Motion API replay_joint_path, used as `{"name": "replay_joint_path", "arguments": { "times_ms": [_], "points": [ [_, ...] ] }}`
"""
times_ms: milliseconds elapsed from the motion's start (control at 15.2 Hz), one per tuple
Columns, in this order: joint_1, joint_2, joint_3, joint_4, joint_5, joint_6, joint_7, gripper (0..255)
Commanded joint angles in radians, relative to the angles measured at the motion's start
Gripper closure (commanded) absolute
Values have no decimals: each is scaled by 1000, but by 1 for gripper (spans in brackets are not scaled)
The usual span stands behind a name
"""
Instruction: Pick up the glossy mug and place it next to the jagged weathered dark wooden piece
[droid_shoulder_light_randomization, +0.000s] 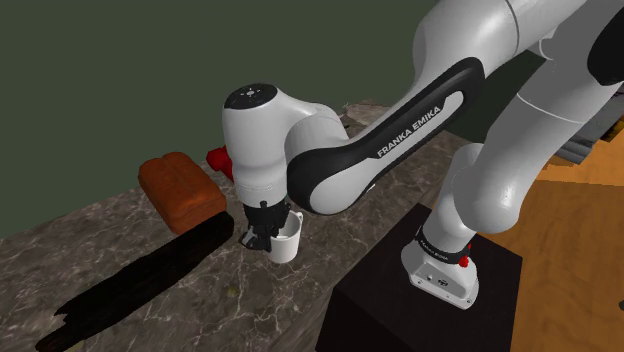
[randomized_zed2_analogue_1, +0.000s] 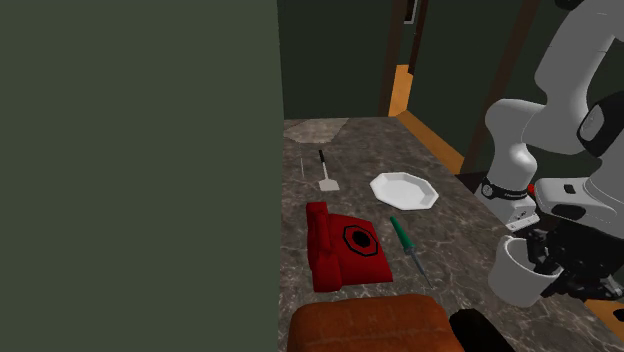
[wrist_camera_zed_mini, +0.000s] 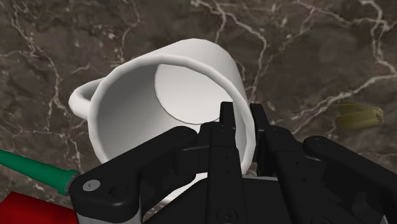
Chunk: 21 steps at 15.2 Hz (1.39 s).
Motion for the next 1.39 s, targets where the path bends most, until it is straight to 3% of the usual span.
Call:
{"name": "replay_joint_path", "arguments": {
  "times_ms": [0,132,198,528,792,1320],
  "points": [
    [0,0,0,0,0,1,0,255],
    [0,0,0,0,0,1,0,255],
    [0,0,0,0,0,1,0,0],
    [0,0,0,0,0,1,0,0],
    [4,-68,-14,74,34,-134,-28,0],
    [4,-68,-14,74,34,-134,-28,0]
  ]
}}
